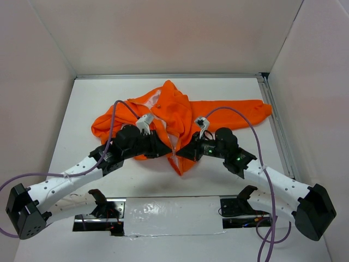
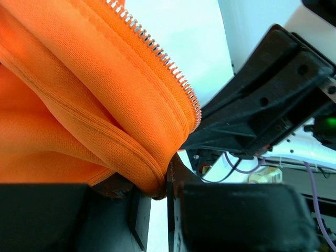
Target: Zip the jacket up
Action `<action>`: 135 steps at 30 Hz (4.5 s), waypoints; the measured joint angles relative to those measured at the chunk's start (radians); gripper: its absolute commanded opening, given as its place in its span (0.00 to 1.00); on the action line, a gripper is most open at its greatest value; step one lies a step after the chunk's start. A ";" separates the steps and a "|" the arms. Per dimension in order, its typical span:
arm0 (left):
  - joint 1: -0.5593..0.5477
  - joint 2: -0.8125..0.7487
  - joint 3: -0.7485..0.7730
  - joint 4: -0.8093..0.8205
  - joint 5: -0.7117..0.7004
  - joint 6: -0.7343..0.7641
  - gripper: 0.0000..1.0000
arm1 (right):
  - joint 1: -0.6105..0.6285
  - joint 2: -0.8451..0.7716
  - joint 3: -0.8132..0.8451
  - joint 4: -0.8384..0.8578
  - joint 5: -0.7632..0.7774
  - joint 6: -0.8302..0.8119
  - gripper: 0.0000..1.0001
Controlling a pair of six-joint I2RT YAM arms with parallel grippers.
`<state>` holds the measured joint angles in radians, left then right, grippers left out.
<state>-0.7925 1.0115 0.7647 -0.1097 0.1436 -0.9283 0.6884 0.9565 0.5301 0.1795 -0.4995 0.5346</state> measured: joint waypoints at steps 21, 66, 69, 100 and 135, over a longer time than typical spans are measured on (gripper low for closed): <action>0.006 -0.013 -0.068 0.115 0.206 0.141 0.00 | 0.009 -0.171 -0.053 0.015 0.014 -0.001 0.00; 0.000 -0.027 -0.045 -0.013 0.112 0.063 0.87 | 0.032 -0.152 -0.030 -0.025 0.074 -0.005 0.00; 0.000 0.028 -0.037 0.014 0.121 0.069 0.69 | 0.033 -0.151 -0.030 -0.026 0.075 -0.005 0.00; 0.025 -0.021 -0.112 0.214 0.206 0.171 0.00 | 0.040 -0.114 -0.023 -0.027 0.123 0.020 0.00; 0.039 0.048 -0.016 0.066 0.120 -0.077 0.00 | 0.151 -0.192 0.053 -0.249 0.073 0.036 1.00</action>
<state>-0.7540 1.0592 0.7486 -0.0437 0.2634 -1.0054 0.8394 0.7643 0.5835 -0.0692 -0.4267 0.5705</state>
